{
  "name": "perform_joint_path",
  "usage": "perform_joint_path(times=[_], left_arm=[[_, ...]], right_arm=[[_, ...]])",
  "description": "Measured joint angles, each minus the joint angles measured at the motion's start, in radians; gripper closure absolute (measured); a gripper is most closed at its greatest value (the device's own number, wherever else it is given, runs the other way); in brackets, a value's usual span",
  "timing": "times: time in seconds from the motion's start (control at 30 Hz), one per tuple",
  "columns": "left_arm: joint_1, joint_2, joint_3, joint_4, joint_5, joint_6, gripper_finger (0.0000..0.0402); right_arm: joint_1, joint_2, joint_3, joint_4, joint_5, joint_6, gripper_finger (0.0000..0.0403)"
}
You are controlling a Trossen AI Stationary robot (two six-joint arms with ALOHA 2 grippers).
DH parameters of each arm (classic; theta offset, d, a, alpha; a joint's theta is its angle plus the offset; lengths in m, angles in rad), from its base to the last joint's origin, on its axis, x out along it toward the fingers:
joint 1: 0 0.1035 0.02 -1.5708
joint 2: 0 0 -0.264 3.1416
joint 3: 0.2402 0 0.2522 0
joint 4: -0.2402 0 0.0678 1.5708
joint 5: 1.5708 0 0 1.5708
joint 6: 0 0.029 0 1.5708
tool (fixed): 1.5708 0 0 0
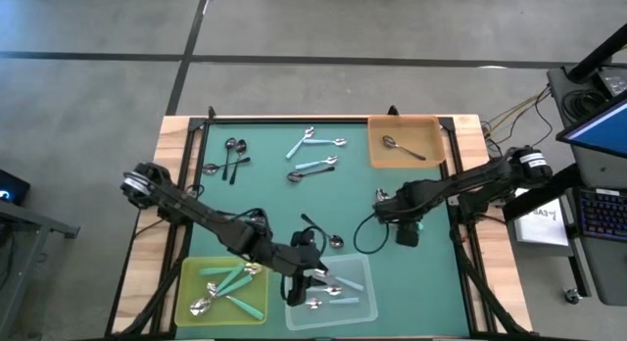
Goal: Sort silverware by color (type)
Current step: Put the green spoon into the yellow bin
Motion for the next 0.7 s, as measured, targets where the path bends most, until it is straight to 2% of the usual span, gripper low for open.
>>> perform_joint_path(times=[0.1,0.27,0.7], left_arm=[[0.016,-0.027,-0.069,0.132,-0.003,-0.012,0.0255],[0.033,-0.046,-0.171,0.311,-0.004,-0.010,0.0273],[0.064,-0.124,-0.230,0.314,0.003,0.039,0.0281]], right_arm=[[0.000,-0.013,-0.004,-0.011,0.009,-0.061,0.0262],[-0.011,-0.042,-0.020,-0.010,0.092,-0.207,0.0262],[-0.159,-0.036,-0.086,0.024,0.104,-0.325,0.0262]])
